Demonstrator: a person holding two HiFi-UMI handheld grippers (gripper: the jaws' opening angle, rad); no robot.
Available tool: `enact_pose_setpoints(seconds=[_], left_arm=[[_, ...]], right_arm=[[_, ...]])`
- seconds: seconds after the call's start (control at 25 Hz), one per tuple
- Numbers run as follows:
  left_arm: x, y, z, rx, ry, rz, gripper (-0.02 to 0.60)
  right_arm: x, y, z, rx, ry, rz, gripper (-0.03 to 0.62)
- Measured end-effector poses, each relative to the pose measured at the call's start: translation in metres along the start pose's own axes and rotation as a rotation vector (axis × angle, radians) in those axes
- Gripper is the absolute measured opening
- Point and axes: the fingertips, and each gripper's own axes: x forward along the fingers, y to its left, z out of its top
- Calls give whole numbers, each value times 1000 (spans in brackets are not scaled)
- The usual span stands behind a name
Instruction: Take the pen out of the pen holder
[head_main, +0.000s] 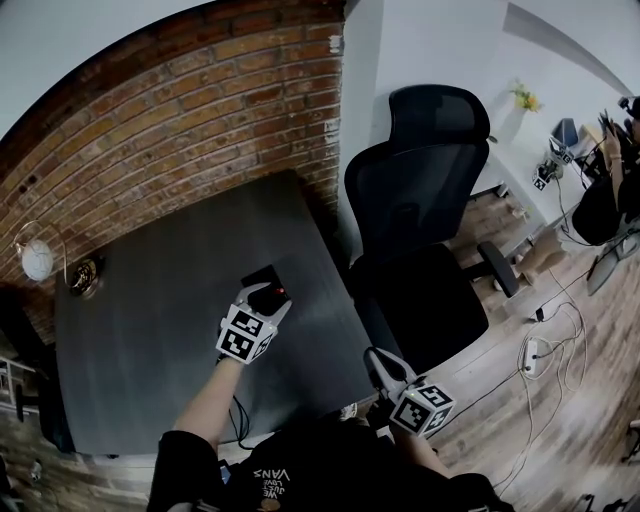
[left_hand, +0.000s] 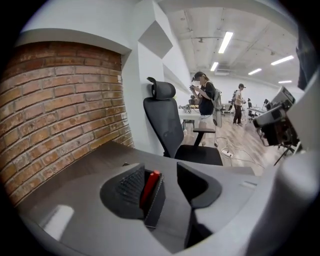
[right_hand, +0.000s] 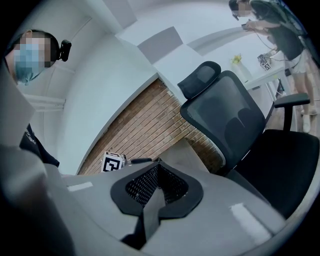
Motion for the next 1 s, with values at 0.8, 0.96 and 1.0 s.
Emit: enact_pose_setpoints(seconds=[0.8,0.96,1.0], left_arm=[[16,4,-6,83,203,9,153],[16,3,-6,89,209,13,145],[15,3,-6,91,210,14,142]], right_arm=[[0,-24,10,23,23,43,0],[-1,-25,14,22,19,44,0],[-2,-25,14,21,18,44,0]])
